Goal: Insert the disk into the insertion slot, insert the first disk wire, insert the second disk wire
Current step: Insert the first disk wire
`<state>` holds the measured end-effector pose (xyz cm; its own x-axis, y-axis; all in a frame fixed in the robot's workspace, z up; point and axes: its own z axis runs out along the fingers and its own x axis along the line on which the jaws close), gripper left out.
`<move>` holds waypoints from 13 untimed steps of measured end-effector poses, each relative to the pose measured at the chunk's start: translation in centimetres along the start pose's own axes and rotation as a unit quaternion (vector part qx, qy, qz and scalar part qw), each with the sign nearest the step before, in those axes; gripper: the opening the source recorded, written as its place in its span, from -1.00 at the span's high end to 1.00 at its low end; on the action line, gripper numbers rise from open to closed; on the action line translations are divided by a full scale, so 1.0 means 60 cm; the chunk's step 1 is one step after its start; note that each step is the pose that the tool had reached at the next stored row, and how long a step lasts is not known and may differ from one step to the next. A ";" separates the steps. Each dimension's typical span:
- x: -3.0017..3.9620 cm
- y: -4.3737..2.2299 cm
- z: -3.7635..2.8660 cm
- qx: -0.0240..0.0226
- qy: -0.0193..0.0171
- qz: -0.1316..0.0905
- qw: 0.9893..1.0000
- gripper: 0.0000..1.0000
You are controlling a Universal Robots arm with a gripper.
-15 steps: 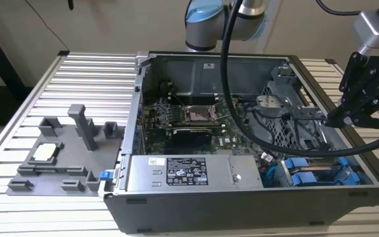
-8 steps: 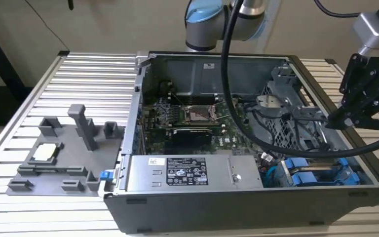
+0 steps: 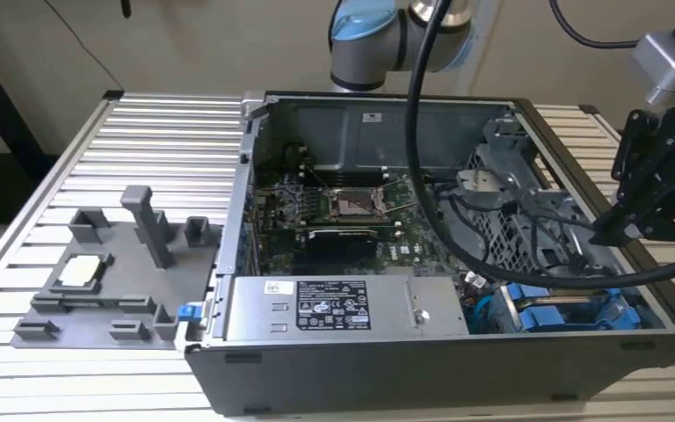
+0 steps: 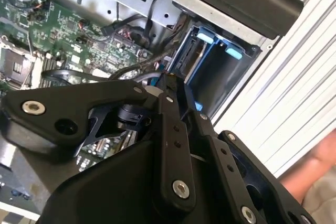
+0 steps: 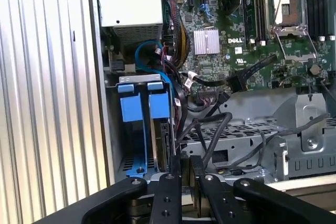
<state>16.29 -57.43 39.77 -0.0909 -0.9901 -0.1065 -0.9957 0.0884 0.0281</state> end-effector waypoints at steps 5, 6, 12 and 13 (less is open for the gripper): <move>-0.010 -0.010 0.016 0.000 0.002 0.000 1.000 0.62; -0.012 -0.011 0.019 0.000 0.002 0.000 1.000 0.62; -0.015 -0.011 0.038 0.000 0.006 -0.001 1.000 0.62; -0.016 -0.011 0.041 0.000 0.006 -0.001 1.000 0.62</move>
<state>17.02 -56.27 37.40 -0.0881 -0.9917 -0.0936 -0.9959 0.0860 0.0269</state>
